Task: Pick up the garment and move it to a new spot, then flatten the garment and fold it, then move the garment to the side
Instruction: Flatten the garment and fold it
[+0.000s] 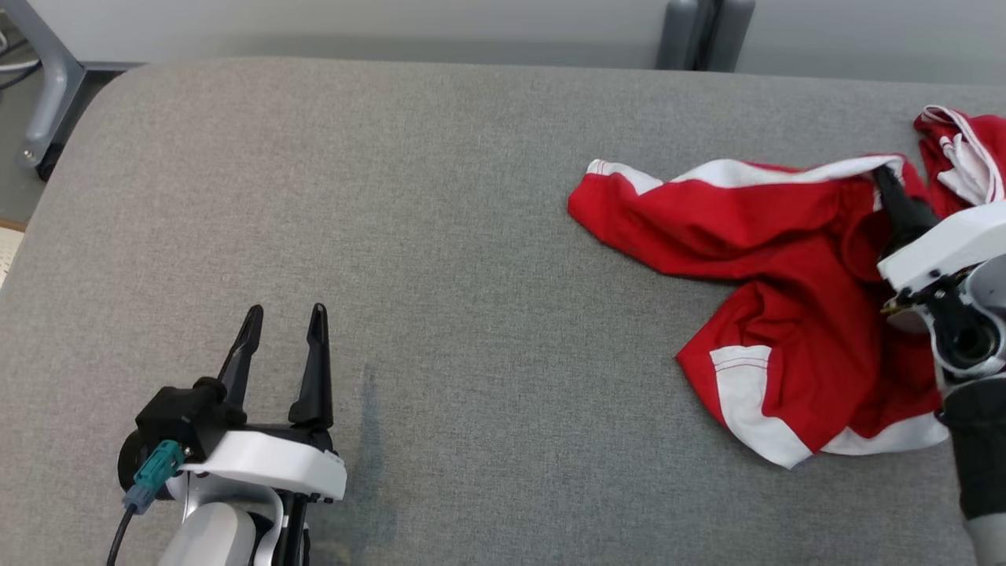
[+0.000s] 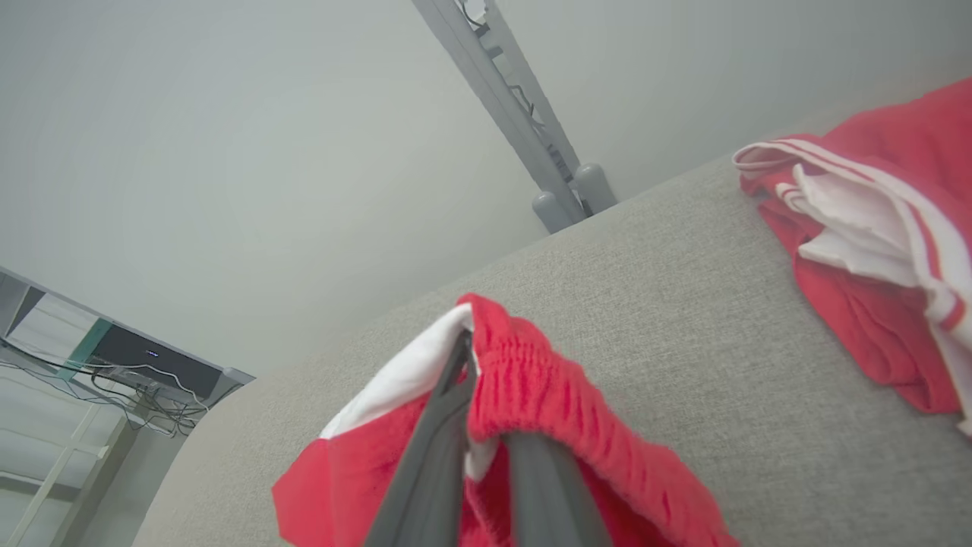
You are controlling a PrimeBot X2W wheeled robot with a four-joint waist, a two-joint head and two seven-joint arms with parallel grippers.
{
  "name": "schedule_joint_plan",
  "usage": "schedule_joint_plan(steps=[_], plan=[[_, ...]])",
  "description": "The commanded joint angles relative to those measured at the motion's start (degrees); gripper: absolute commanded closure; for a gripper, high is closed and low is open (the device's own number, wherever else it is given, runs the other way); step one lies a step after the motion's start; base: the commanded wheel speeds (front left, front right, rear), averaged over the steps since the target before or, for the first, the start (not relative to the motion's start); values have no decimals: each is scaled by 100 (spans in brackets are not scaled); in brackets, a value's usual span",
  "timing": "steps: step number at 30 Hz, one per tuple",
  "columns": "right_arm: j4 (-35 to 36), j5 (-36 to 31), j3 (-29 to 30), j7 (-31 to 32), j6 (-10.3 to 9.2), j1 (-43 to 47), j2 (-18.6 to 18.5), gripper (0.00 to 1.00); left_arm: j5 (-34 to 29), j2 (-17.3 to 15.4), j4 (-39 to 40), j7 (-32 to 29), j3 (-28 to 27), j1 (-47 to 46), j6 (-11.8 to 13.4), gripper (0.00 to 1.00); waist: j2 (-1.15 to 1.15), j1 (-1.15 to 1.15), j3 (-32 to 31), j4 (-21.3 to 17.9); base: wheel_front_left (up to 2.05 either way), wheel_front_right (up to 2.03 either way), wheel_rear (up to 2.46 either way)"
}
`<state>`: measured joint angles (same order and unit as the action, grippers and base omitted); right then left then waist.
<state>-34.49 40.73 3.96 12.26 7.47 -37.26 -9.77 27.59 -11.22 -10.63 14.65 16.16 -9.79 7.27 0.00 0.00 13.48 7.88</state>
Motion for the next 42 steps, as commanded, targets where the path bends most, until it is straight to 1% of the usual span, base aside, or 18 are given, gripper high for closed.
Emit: schedule_joint_plan(steps=[1,3,5,6,8,11,12,14,15,16,19,21,27,31,36,42], plan=[[-118,89,81,-2,6,-192,-110,84,-55,7,16,15,11,-148,-23,0,0,0,261,68,0,0,0],[-316,222,211,-38,6,-430,-178,81,-66,21,16,21,26,-237,-32,0,0,0,414,97,0,0,0],[-515,316,320,-82,6,-659,-275,82,-92,27,18,26,43,-335,-44,0,0,0,562,127,0,0,0],[-634,302,369,-120,6,-754,-365,82,-102,35,9,27,60,-382,-55,0,0,0,629,145,0,0,0],[-750,274,394,-153,5,-844,-422,81,-107,50,4,28,73,-426,-67,0,0,0,689,164,0,0,0],[-1071,395,476,-238,9,-1093,-447,78,-142,80,-30,38,93,-525,-70,0,0,0,817,198,0,0,0],[-1189,390,500,-266,9,-1153,-506,75,-149,87,-46,41,96,-541,-79,0,0,0,842,207,0,0,0],[-1401,326,494,-380,9,-1237,-622,55,-157,116,-81,48,114,-598,-94,0,0,0,860,221,0,0,0],[-1505,271,470,-445,9,-1271,-654,9,-165,119,-99,51,116,-619,-103,0,0,0,854,222,0,0,0],[-1609,250,443,-495,9,-1293,-653,0,-172,122,-122,48,115,-625,-103,0,0,0,834,217,0,0,0],[-1832,237,339,-590,9,-1287,-598,0,-172,139,-197,52,98,-595,-115,0,0,0,715,163,0,0,0],[-1932,235,221,-546,9,-1202,-580,0,-161,170,-235,56,107,-562,-125,0,0,0,597,116,0,0,0],[-1779,68,-341,-588,9,-775,-596,0,-130,162,-373,54,57,-356,-170,0,0,0,91,-113,0,0,0],[-1344,26,-706,-679,9,-391,-579,0,-107,125,-408,53,3,-212,-151,0,0,0,-257,-334,0,0,0],[-476,-7,-1160,-891,9,197,-580,0,-78,40,-396,55,-66,35,-128,0,0,0,-647,-647,0,0,0],[489,-140,-1367,-1175,9,932,-644,0,-28,-30,-329,47,-133,259,-84,0,0,0,-976,-956,0,0,0]])
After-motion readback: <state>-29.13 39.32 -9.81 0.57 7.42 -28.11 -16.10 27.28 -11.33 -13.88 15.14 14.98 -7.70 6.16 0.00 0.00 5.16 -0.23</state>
